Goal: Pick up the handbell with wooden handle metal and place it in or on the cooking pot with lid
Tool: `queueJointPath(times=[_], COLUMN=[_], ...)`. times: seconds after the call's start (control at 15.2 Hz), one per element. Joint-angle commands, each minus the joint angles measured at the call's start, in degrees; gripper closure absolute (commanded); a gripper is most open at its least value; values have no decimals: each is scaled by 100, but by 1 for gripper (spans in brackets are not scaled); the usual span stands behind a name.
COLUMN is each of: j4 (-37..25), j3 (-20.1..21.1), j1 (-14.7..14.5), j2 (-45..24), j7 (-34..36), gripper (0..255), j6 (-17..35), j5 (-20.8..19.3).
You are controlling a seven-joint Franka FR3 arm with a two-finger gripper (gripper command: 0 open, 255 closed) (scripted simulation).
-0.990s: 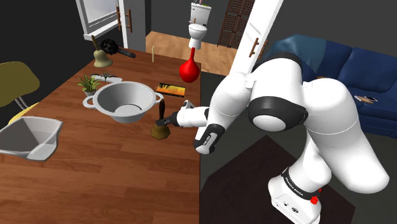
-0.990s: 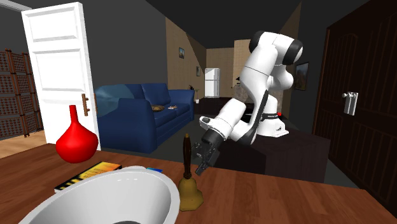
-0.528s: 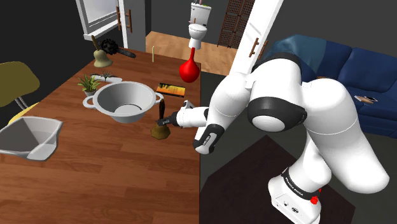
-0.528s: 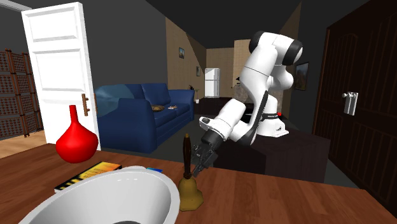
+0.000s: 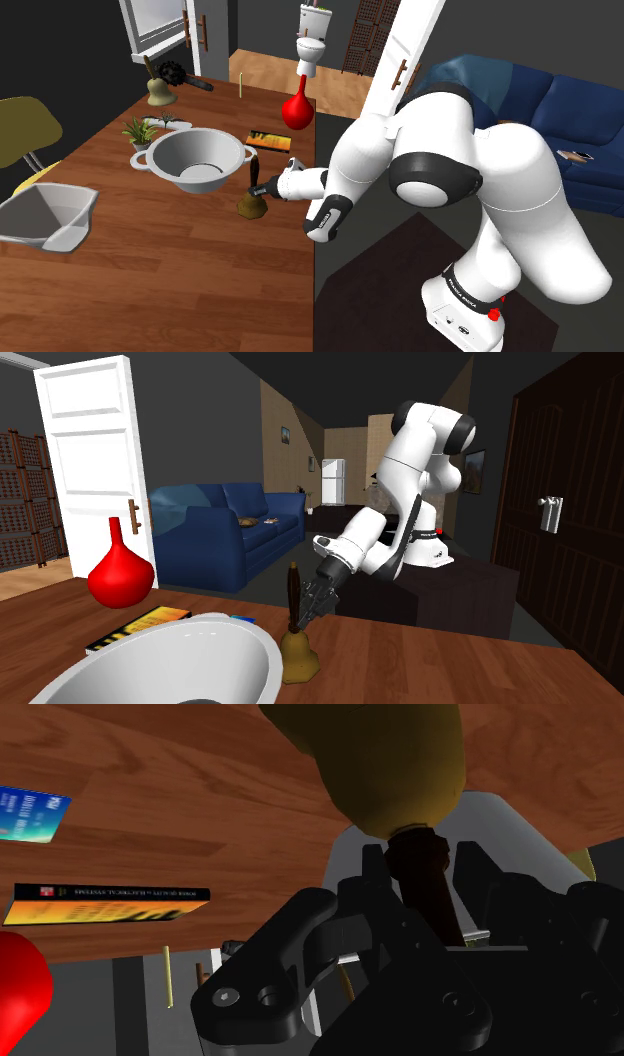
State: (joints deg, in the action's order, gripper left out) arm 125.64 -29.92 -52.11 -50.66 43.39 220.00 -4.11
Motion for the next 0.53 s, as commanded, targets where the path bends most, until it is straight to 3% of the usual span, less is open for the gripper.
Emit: queueJointPath(times=[0.0,0.46], j4=[-1,300], j3=[1,-150], j1=[0,-107], j2=[-3,610], j7=[0,-98], gripper=[255,255], j6=[-2,-276], j5=[0,-166])
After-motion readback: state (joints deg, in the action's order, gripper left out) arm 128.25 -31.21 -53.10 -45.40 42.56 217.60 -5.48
